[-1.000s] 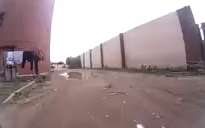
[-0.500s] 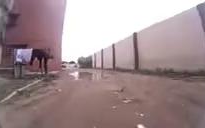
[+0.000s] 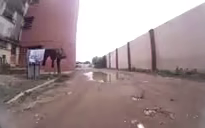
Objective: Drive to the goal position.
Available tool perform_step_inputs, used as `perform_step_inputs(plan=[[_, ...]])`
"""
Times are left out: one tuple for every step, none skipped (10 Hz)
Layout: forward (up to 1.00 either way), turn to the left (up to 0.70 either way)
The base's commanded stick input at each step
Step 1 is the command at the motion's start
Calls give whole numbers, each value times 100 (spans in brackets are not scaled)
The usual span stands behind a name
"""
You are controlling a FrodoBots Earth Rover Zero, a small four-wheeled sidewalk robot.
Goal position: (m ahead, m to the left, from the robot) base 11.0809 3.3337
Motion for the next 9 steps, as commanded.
perform_step_inputs(plan=[[70, 35], [70, 23], [70, 1], [70, 0], [70, 0], [70, 0], [70, 0], [70, 0], [70, 0]])
